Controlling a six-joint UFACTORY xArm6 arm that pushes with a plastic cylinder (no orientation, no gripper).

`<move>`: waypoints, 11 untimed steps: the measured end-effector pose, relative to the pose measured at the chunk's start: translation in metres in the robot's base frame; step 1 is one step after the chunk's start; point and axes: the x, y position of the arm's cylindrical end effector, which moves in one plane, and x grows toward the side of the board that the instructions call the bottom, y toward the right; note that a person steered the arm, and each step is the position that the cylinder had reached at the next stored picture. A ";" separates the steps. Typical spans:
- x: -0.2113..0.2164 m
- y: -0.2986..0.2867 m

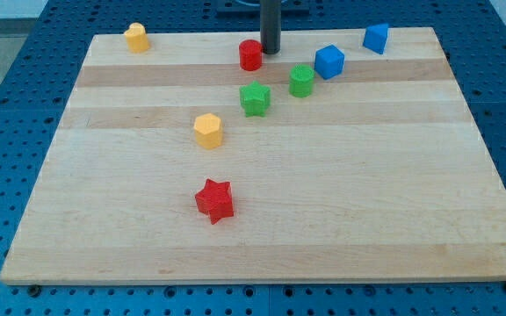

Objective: Slide red circle a bit up

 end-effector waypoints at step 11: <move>0.021 -0.039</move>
